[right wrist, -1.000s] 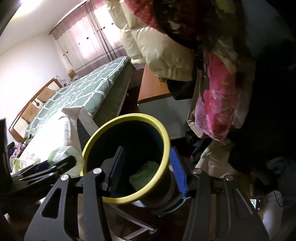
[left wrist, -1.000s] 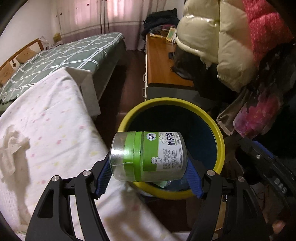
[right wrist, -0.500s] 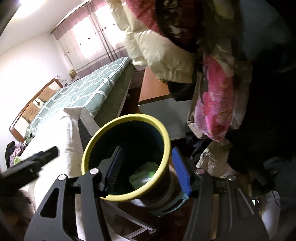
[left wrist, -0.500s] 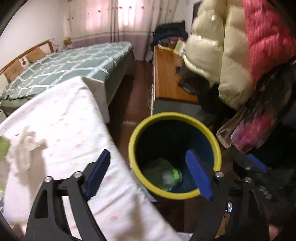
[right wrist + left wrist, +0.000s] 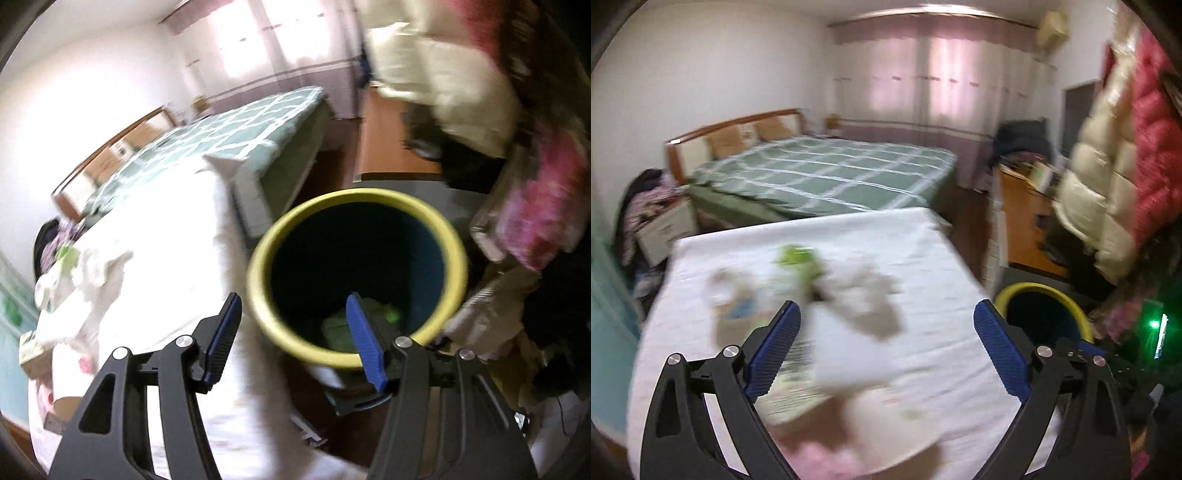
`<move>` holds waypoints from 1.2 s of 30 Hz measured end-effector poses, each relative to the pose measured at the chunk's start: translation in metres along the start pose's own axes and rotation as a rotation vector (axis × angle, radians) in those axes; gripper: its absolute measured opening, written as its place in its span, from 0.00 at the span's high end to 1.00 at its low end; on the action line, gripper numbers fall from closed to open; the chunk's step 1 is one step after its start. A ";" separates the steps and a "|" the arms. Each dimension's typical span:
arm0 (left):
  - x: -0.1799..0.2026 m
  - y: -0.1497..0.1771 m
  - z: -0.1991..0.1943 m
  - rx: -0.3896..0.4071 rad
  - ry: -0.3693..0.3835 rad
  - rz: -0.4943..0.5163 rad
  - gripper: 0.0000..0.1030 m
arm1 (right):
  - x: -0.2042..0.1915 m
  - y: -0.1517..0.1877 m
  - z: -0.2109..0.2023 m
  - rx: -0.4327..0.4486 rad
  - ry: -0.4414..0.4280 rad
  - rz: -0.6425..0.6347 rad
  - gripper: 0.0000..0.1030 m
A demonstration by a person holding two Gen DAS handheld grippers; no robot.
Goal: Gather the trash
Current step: 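Move the right tool back to the table and grasp the white foam net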
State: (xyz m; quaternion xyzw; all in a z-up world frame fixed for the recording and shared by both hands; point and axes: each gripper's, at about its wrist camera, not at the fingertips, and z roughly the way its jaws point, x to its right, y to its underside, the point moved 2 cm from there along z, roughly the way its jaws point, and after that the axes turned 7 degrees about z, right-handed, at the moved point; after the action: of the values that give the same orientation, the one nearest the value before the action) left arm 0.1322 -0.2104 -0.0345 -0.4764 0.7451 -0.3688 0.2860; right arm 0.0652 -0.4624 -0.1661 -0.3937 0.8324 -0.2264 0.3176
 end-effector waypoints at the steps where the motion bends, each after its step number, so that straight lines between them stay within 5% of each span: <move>1: -0.016 0.005 -0.006 0.004 -0.037 -0.019 0.08 | -0.009 0.003 0.001 -0.008 -0.012 -0.015 0.45; 8: -0.116 0.039 -0.037 0.007 -0.212 -0.154 0.07 | -0.091 0.019 0.010 -0.057 -0.113 -0.159 0.45; 13: -0.160 0.062 -0.044 -0.002 -0.250 -0.216 0.07 | -0.146 0.022 0.012 -0.063 -0.176 -0.232 0.45; 26: -0.190 0.081 -0.034 -0.024 -0.268 -0.276 0.07 | -0.241 0.051 0.024 -0.192 -0.304 -0.362 0.45; 36: -0.193 0.086 -0.030 -0.024 -0.261 -0.291 0.07 | -0.255 0.061 0.041 -0.249 -0.294 -0.366 0.42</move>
State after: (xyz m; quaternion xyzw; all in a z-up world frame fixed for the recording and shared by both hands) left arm 0.1401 -0.0005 -0.0742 -0.6262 0.6295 -0.3323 0.3181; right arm 0.1877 -0.2278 -0.1429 -0.6024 0.7136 -0.1161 0.3382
